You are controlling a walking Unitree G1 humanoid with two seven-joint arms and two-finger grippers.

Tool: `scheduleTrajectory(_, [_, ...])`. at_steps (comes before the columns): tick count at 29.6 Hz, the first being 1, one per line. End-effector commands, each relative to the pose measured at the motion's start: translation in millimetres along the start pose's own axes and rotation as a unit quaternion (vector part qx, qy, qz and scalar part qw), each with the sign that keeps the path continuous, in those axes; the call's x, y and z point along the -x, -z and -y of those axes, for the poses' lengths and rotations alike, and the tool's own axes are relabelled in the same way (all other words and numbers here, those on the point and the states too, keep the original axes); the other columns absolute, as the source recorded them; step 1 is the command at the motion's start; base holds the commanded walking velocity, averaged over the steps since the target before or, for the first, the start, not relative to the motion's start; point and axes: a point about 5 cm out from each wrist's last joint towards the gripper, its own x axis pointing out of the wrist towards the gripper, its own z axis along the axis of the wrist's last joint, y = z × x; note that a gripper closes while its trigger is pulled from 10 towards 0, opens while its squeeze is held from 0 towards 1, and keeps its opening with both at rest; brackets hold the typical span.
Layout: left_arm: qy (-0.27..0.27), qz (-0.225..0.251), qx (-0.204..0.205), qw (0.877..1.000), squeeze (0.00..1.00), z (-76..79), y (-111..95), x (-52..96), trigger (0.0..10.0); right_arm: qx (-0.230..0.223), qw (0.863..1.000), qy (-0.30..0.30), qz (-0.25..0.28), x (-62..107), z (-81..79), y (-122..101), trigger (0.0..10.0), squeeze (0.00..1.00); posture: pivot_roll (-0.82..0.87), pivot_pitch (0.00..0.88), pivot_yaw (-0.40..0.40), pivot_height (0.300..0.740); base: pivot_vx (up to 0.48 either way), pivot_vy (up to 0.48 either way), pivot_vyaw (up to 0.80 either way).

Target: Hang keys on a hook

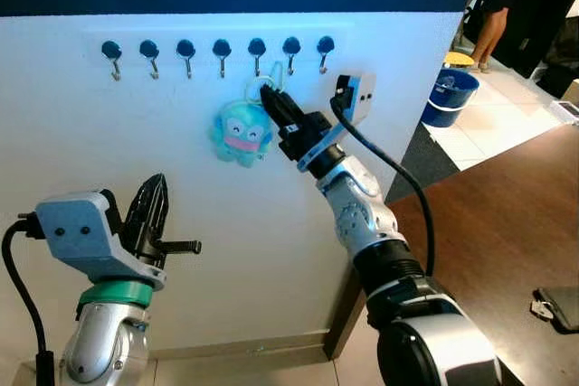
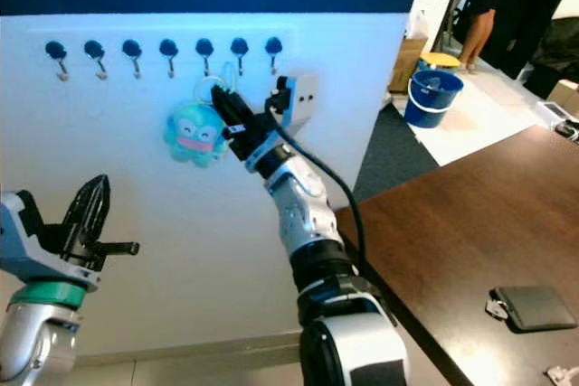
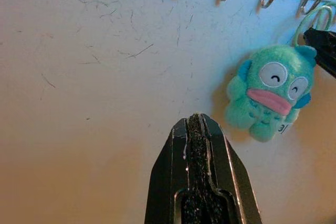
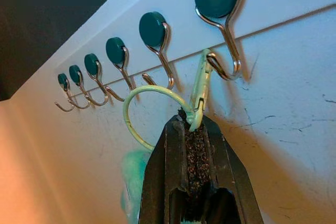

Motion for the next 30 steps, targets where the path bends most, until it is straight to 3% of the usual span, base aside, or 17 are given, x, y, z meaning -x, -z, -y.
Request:
scheduleTrajectory(1, [-0.003,-0.003,0.0,1.0,0.0,-0.2,-0.7,2.7,10.0,0.0,1.0,-0.013,0.024,-7.8,-6.0,-8.5,10.0,0.0,-0.02,0.148,0.067,0.74,0.0,0.0,0.0])
scheduleTrajectory(7, [-0.001,-0.004,0.001,1.0,0.0,0.7,-0.8,2.2,10.0,0.023,0.998,-0.059,0.01,-3.6,-15.8,-5.2,10.0,0.0,-0.02,0.149,0.07,0.74,0.0,0.0,0.0])
scheduleTrajectory(14, [-0.002,-0.005,0.0,1.0,0.0,0.3,-0.9,1.8,10.0,0.043,0.997,-0.069,0.001,5.0,-16.4,-0.5,10.0,0.0,-0.02,0.149,0.075,0.74,0.0,0.0,0.0])
scheduleTrajectory(30, [0.003,-0.006,0.001,1.0,0.0,1.0,-0.4,0.4,10.0,0.059,0.998,-0.022,0.032,12.6,-3.6,-18.4,10.0,0.0,-0.03,0.144,0.084,0.74,0.0,0.0,0.0])
